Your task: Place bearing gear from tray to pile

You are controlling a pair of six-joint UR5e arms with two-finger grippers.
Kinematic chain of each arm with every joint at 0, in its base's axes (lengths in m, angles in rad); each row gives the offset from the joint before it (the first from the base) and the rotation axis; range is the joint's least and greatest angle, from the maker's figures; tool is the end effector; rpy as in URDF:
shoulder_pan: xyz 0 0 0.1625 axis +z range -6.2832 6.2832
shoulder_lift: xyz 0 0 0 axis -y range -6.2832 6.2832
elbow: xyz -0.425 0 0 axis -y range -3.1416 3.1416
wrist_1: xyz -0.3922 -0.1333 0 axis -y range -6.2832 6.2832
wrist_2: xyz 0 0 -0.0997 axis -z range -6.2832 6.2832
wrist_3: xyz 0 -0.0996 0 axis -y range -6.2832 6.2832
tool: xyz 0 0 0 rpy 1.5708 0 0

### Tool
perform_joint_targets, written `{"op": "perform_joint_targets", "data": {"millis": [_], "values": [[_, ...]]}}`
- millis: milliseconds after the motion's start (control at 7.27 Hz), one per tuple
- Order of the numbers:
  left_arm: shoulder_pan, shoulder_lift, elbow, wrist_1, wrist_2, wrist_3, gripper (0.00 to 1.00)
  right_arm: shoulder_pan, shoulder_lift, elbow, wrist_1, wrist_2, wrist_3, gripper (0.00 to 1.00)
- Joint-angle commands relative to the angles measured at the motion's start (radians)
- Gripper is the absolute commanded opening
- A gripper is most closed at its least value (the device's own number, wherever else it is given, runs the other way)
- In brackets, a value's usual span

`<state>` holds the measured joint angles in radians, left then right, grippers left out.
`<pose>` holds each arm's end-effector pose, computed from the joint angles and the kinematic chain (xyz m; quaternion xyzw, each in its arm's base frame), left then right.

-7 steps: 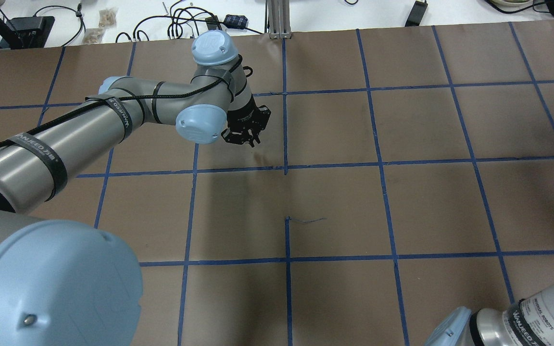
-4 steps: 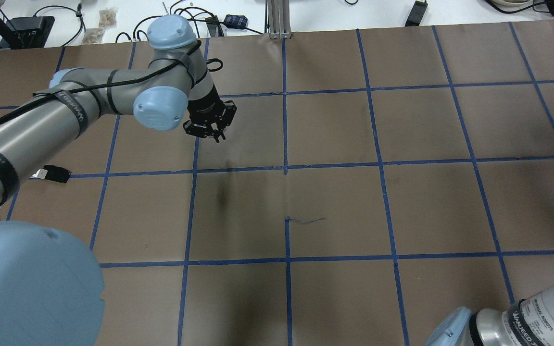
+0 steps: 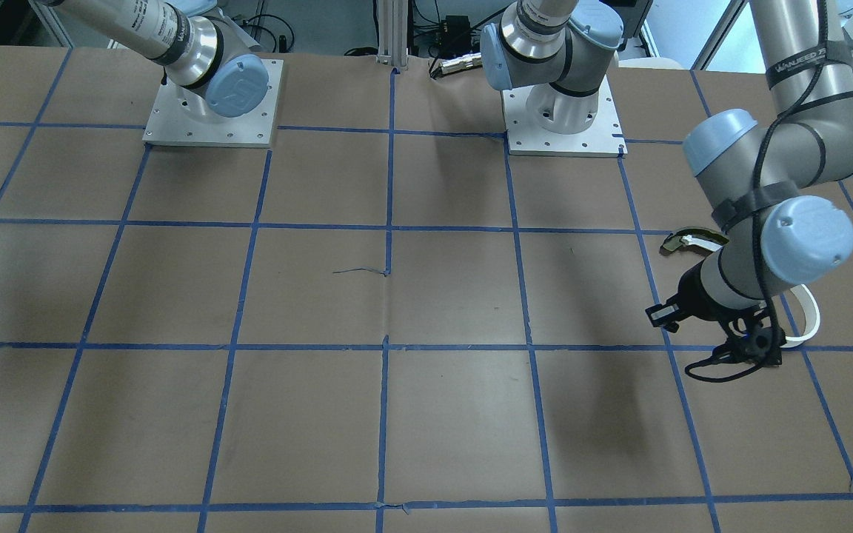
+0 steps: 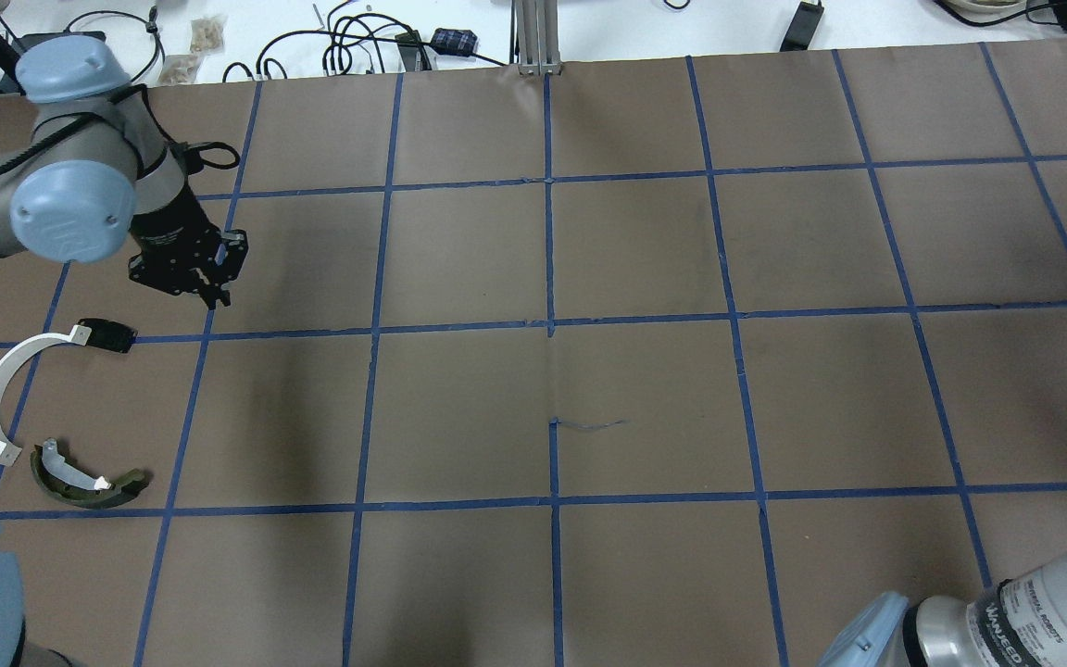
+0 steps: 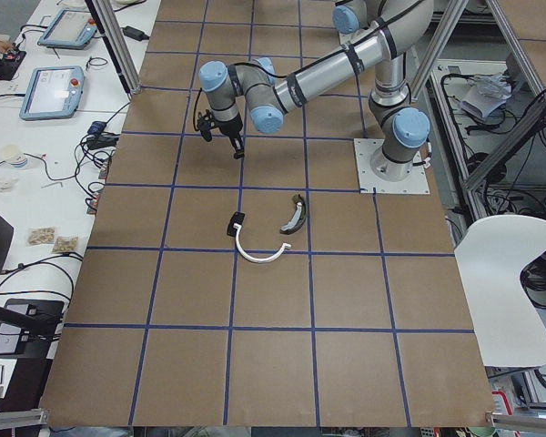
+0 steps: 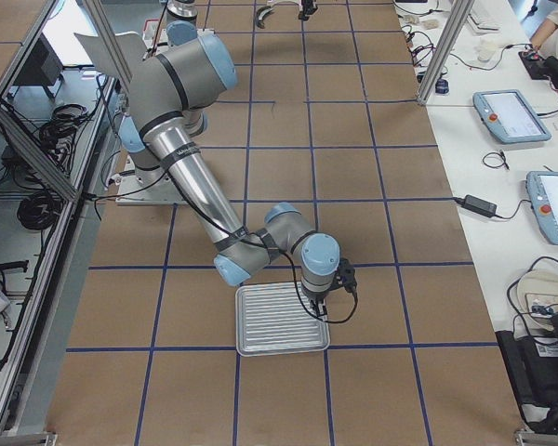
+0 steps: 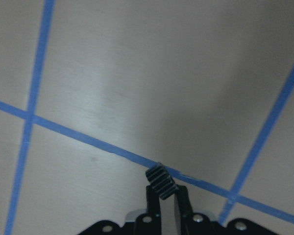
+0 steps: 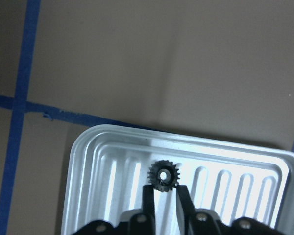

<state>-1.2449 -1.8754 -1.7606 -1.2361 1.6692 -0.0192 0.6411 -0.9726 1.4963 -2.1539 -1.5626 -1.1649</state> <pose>0.0608 -0.5657 0.2681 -0.1671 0.9815 0.0862 0.0363 -0.4683 -0.5168 0.2241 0.1174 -0.9926 0.0184 0.0237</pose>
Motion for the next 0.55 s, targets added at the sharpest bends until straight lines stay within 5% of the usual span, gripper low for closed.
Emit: {"op": "perform_joint_targets", "data": {"millis": [0,413], "values": [[0.181,0.060,-0.109,0.033,0.001,0.216,0.00,0.002,-0.015,0.001,0.020,-0.001,0.002,0.26],[0.375,0.039,-0.296,0.327,0.004,0.387,0.00,0.009,-0.034,0.004,0.034,0.001,0.008,0.26]]}}
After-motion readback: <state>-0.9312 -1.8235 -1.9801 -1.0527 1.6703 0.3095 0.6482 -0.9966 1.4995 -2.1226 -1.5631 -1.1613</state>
